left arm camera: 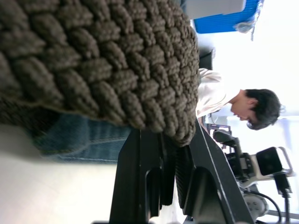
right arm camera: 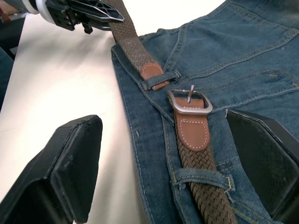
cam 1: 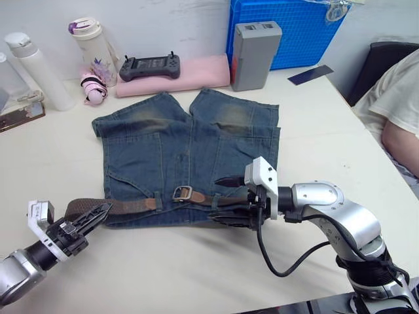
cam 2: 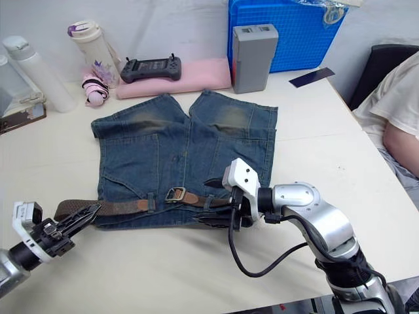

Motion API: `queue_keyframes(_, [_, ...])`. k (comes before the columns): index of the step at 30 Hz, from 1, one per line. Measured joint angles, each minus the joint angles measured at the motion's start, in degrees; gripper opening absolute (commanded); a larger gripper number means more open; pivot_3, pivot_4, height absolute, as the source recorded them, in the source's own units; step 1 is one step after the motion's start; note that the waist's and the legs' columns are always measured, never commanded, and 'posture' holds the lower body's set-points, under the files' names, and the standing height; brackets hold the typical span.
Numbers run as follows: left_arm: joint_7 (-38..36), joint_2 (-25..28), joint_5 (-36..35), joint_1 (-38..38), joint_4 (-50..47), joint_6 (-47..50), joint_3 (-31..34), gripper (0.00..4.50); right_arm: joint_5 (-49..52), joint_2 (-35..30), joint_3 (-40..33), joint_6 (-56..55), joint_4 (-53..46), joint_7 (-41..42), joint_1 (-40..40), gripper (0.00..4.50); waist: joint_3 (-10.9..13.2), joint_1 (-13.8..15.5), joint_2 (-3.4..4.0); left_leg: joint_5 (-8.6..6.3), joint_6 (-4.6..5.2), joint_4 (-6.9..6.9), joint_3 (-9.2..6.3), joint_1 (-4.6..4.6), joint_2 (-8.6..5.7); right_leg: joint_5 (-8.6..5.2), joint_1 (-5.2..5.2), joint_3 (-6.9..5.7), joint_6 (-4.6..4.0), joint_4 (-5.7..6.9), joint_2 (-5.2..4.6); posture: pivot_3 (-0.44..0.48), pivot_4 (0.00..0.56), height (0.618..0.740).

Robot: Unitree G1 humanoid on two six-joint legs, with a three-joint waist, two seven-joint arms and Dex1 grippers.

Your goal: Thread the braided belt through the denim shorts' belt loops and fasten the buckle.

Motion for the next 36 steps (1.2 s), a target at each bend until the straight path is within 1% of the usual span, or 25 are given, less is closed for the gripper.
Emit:
queue_keyframes(2, [-1.20, 0.26, 3.15, -3.41, 1.77, 0.13, -2.41, 0.00, -0.02, -0.44, 0.16, 0.00, -0.09, -0.27, -0.16, 4.46, 0.00, 0.19, 0.00, 0.00, 0.00, 0.01, 0.00, -0.02, -0.03, 0.00, -0.02, -0.01, 0.01, 0.00, -0.02, 0.000, 0.150, 0.709])
queue_keyframes(5, [-5.23, 2.12, 10.20, -8.94, 4.54, 0.82, -6.37, 0.00, -0.03, -0.74, 0.68, -0.02, -0.27, -0.40, -0.46, 4.46, -0.01, 0.27, -0.01, 0.00, 0.00, 0.03, -0.01, -0.02, -0.04, 0.00, -0.03, -0.01, 0.01, 0.05, -0.02, 0.000, 0.150, 0.709])
queue_keyframes(7, [-9.91, 4.16, 16.26, -12.26, 5.55, 1.51, -9.45, 0.00, -0.22, -0.93, 1.61, -0.16, -0.39, -0.42, -0.69, 4.46, -0.01, 0.23, -0.01, 0.00, 0.00, 0.01, -0.01, -0.02, -0.04, 0.00, -0.04, -0.01, 0.01, 0.04, -0.02, 0.000, 0.150, 0.709])
queue_keyframes(8, [-11.41, 4.74, 18.08, -13.26, 6.00, 1.70, -10.34, 0.00, -0.28, -0.95, 2.07, -0.17, -0.40, -0.41, -0.79, 4.46, -0.01, 0.20, -0.01, 0.00, 0.00, 0.01, 0.00, -0.02, -0.04, 0.00, -0.05, -0.01, 0.01, 0.04, -0.02, 0.000, 0.150, 0.709])
queue_keyframes(13, [-26.24, 9.11, 33.65, -21.73, 8.76, 1.40, -18.79, 0.00, -2.13, -1.82, 4.01, -1.76, -0.45, -0.15, -0.91, 4.46, 0.00, -0.29, 0.00, 0.01, 0.00, -0.02, 0.00, -0.06, -0.04, 0.00, -0.12, -0.01, 0.01, 0.06, -0.02, 0.000, 0.150, 0.709])
queue_keyframes(17, [-36.07, 10.23, 44.49, -27.32, 10.32, -1.26, -25.51, 0.00, -5.21, -1.95, 5.86, -5.26, 0.06, 0.15, -1.93, 4.46, 0.00, -0.32, 0.00, 0.01, 0.00, -0.02, 0.00, -0.08, -0.06, 0.00, -0.17, 0.01, 0.01, 0.09, -0.02, 0.000, 0.150, 0.709])
queue_keyframes(18, [-37.34, 10.22, 45.83, -28.08, 10.59, -1.57, -26.31, 0.00, -5.96, -1.95, 6.22, -6.12, 0.20, 0.13, -2.19, 4.46, 0.00, -0.31, -0.01, 0.01, 0.00, -0.02, 0.00, -0.08, -0.06, 0.00, -0.18, 0.01, 0.01, 0.09, -0.02, 0.000, 0.150, 0.709])
queue_keyframes(20, [-41.10, 10.06, 49.92, -30.37, 11.12, -2.66, -28.58, 0.00, -10.84, -2.35, 8.30, -11.39, 1.32, -0.10, -2.57, 4.46, 0.00, -0.28, -0.01, 0.01, 0.00, -0.01, 0.00, -0.14, -0.07, 0.00, -0.23, 0.00, 0.01, 0.10, -0.03, 0.000, 0.150, 0.709])
queue_keyframes(21, [-42.09, 9.89, 50.94, -30.98, 11.11, -2.98, -29.20, 0.00, -12.48, -2.42, 9.24, -13.15, 2.03, -0.27, -2.73, 4.46, 0.00, -0.28, -0.01, 0.01, 0.00, 0.01, 0.00, -0.16, -0.09, 0.01, -0.26, 0.01, 0.01, 0.11, -0.03, 0.000, 0.150, 0.709])
queue_keyframes(23, [-45.46, 9.27, 54.38, -31.99, 11.09, -4.58, -31.02, 0.00, -19.90, -2.43, 12.28, -22.08, 5.11, -1.63, -2.98, 4.46, -0.01, -0.28, -0.01, 0.01, 0.00, 0.05, 0.00, -0.20, -0.11, 0.01, -0.30, 0.01, 0.01, 0.15, -0.04, 0.000, 0.150, 0.709])
queue_keyframes(28, [-49.17, 5.77, 59.38, -33.61, 11.33, -6.79, -32.34, 0.00, -32.45, -0.67, 16.55, -40.17, 11.10, -5.45, -4.29, 4.46, -0.01, -0.17, -0.02, 0.02, 0.01, 0.32, -0.05, -0.44, -0.13, 0.04, -0.41, -0.08, 0.07, 0.23, -0.05, 0.000, 0.150, 0.709])
queue_keyframes(33, [-50.76, 4.14, 62.80, -33.93, 12.24, -8.73, -32.17, 0.00, -39.05, 2.09, 17.48, -50.67, 16.65, -9.25, -5.71, 4.46, -0.02, -0.15, -0.02, 0.03, 0.01, 0.37, -0.07, -0.44, -0.15, 0.04, -0.41, -0.11, 0.07, 0.29, -0.06, 0.000, 0.150, 0.709])
queue_keyframes(36, [-51.47, 3.66, 63.32, -33.93, 12.77, -8.65, -31.71, 0.00, -40.43, 2.08, 17.46, -54.10, 18.40, -9.39, -6.28, 4.46, -0.02, -0.16, -0.02, 0.03, 0.02, 0.38, -0.09, -0.44, -0.15, 0.04, -0.40, -0.12, 0.07, 0.29, -0.06, 0.000, 0.150, 0.709])
